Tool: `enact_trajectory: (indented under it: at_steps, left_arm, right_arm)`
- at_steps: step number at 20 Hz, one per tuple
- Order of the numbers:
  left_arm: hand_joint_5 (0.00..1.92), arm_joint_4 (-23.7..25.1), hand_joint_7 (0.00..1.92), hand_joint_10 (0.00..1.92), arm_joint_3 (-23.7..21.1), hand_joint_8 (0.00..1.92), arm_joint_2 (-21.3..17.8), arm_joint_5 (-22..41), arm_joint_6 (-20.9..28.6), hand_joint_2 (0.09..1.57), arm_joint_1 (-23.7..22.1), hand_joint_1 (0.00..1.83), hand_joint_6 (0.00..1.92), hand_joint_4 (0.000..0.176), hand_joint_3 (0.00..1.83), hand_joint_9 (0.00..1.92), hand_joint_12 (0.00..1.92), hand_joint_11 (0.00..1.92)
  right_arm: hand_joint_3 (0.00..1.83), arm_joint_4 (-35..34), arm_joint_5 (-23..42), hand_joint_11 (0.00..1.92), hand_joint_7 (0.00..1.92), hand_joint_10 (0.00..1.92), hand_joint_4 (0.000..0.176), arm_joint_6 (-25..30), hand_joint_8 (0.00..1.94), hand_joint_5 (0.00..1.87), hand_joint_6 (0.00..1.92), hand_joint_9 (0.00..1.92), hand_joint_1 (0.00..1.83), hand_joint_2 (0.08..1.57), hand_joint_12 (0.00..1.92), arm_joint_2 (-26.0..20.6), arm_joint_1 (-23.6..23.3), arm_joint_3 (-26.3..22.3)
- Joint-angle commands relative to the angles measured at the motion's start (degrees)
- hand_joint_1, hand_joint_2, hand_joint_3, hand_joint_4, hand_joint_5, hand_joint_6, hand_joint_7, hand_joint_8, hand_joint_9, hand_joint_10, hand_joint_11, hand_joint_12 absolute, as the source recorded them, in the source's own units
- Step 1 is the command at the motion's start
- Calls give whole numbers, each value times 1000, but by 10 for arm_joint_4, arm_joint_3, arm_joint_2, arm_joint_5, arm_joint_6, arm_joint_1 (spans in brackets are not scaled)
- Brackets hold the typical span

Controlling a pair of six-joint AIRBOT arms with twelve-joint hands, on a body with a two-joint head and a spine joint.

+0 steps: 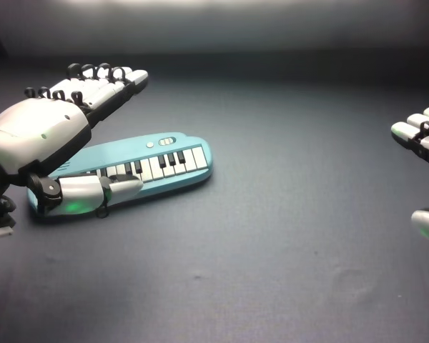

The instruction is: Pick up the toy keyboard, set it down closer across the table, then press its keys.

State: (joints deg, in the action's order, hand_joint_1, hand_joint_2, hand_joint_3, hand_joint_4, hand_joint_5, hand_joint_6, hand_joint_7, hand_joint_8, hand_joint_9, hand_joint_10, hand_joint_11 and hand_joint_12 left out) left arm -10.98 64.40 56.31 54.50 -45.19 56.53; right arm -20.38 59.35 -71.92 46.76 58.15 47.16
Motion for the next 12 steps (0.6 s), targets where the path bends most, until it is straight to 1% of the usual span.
enact_trajectory:
  at_steps: [1, 2, 4, 7, 8, 9, 10, 12]
  left_arm:
    - [0, 2, 0, 0, 4, 0, 5, 61, 1, 1091, -11, 726, 0, 20, 15, 0, 0, 0]
    - [0, 2, 0, 0, 5, 0, 5, 59, 1, 1090, -11, 733, 0, 9, 12, 0, 0, 0]
    - [0, -1, 0, 0, 9, 0, 6, 44, -2, 1090, -13, 735, 0, 7, 10, 0, 0, 0]
    - [0, -9, 0, 0, 38, 0, 23, -17, -6, 1091, -28, 735, 0, 6, 9, 0, 0, 0]
    - [0, -11, 0, 0, 46, 0, 28, -34, -7, 1065, -34, 691, 0, 63, 0, 0, 0, 0]
    - [0, -15, 0, 0, 62, 0, 38, -67, -10, 1060, -42, 682, 0, 75, 0, 0, 0, 0]
    - [0, -19, 0, 0, 78, 0, 48, -96, -12, 1059, -49, 680, 0, 77, 0, 0, 0, 0]
    - [0, -26, 0, 0, 95, 0, 59, -135, -25, 1059, -59, 679, 0, 78, 0, 0, 0, 0]
  right_arm:
    - [17, 5, 66, 0, 0, 0, 0, 0, 0, 0, 0, 0, 33, 1404, 0, -1, -1, 0]
    - [11, 5, 66, 0, 0, 0, 0, 0, 0, 0, 0, 0, 28, 1396, 0, -1, -1, 0]
    - [9, 5, 66, 0, 0, 0, 0, 0, 0, 0, 0, 0, 25, 1394, 0, -1, -1, 0]
    - [8, 4, 66, 0, 0, 0, 0, 0, 0, 0, 0, 0, 24, 1395, 0, -1, 0, 0]
    - [4, 4, 66, 0, 0, 0, 3, 0, 0, 0, 0, 0, 46, 1390, 0, -1, 1, 0]
    - [3, 2, 66, 0, 0, 0, 4, 0, 0, 0, 0, 0, 51, 1389, 0, -1, 2, 0]
    - [2, 0, 66, 0, 0, 0, 4, 0, 0, 0, 0, 0, 52, 1388, 0, -1, 3, 0]
    - [2, -1, 66, 0, 0, 0, 4, 0, 0, 0, 0, 0, 52, 1388, 0, -1, 4, 0]
